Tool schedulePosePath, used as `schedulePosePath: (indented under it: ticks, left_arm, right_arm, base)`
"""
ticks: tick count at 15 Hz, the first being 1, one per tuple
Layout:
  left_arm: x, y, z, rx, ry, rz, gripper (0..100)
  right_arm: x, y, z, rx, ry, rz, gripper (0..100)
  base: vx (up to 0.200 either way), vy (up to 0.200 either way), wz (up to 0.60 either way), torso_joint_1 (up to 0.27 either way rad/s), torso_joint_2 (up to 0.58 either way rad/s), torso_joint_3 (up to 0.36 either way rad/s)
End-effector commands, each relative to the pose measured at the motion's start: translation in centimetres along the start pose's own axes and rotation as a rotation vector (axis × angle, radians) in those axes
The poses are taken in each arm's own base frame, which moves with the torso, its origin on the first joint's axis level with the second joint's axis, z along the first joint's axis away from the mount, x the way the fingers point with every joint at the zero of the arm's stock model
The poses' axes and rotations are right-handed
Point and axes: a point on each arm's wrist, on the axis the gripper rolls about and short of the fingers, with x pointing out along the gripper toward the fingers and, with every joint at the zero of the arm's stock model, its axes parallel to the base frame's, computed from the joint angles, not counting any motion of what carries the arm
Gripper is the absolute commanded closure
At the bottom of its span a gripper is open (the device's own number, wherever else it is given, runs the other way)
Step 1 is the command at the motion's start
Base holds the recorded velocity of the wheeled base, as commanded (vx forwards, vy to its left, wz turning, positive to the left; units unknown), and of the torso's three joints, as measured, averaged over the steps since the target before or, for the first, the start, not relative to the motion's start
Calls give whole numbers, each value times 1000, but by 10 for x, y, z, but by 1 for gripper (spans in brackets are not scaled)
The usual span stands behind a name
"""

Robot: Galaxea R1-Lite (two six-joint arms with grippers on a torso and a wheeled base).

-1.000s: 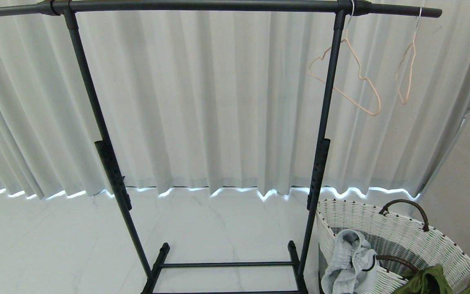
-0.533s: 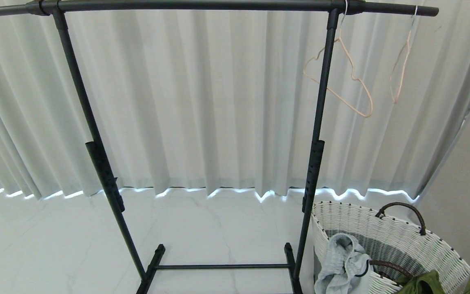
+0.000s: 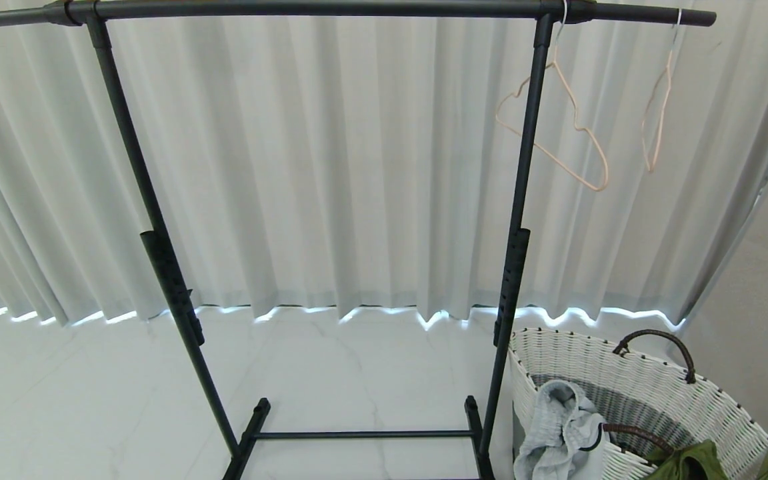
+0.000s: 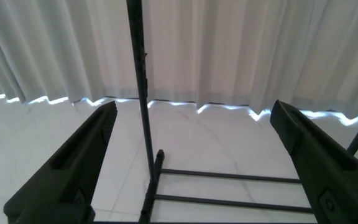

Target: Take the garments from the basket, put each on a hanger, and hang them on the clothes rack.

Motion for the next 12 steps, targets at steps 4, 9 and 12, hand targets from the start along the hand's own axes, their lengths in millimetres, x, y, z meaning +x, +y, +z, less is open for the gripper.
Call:
schedulePosePath:
  ticks: [4, 9, 12]
  left_arm:
    - [0, 0, 0, 1, 0, 1, 0]
    - [0, 0, 0, -5, 0, 1, 0]
    - [0, 0, 0, -34, 1, 0, 0]
  right_arm:
    - [39, 0, 66, -23, 198, 80, 0]
    - [123, 2, 45, -123, 506, 78, 0]
    - [153, -6, 20, -324, 655, 98, 0]
  base:
    - [0, 0, 0, 0, 0, 0]
    - [0, 0, 0, 0, 0, 0]
    - [0, 0, 0, 0, 0, 0]
